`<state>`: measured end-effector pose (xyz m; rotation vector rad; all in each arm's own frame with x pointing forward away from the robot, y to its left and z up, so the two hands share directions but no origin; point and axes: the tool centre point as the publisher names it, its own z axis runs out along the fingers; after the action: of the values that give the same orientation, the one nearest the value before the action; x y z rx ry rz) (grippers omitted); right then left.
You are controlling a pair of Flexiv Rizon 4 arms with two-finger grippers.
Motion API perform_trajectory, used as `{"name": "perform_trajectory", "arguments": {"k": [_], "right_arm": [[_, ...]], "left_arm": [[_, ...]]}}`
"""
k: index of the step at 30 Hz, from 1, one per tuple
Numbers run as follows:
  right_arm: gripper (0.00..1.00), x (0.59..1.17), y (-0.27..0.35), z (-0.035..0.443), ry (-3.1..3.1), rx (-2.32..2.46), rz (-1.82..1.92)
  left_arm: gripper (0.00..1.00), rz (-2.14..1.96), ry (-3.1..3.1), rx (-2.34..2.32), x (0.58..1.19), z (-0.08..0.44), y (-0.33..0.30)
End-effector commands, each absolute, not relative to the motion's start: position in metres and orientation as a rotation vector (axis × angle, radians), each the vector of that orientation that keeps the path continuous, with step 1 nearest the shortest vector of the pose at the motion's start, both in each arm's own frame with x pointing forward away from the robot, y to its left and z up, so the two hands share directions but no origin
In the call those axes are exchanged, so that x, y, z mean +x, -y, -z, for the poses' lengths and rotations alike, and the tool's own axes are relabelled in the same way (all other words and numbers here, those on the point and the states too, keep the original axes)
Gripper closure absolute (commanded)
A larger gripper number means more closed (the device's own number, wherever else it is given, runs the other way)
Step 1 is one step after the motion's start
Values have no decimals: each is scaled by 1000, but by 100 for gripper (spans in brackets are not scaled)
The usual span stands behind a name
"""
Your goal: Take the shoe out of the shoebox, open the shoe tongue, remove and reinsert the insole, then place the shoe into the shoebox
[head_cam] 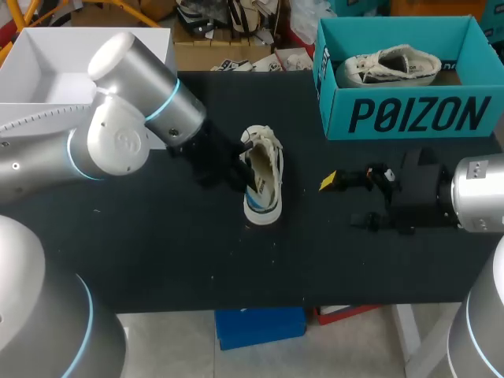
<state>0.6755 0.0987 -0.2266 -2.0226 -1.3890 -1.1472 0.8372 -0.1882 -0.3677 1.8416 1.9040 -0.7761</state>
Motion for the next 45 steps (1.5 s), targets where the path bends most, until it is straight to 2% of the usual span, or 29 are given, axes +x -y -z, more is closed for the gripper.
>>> {"name": "perform_trajectory", "arguments": {"k": [1,18,31,33,34,35,36,45], "right_arm": [[0,676,-100,227,1389,-2025,1146],[0,676,-100,227,1389,-2025,1146],[0,676,-100,227,1389,-2025,1146],[0,676,-100,227,1389,-2025,1146],[0,676,-100,227,1389,-2025,1146],[0,676,-100,227,1389,-2025,1146],[0,676,-100,227,1389,-2025,1146],[0,676,-100,227,1389,-2025,1146]], "left_arm": [[100,801,-1887,1836,833,365,187],[100,967,-1826,1759,796,346,199],[100,1042,-1865,1701,780,355,206],[84,1030,-1882,1706,781,358,204],[63,1009,-1892,1709,783,360,202],[24,1000,-1896,1710,784,360,201],[0,989,-1901,1711,787,361,199],[0,822,-1912,1714,818,361,185]]}}
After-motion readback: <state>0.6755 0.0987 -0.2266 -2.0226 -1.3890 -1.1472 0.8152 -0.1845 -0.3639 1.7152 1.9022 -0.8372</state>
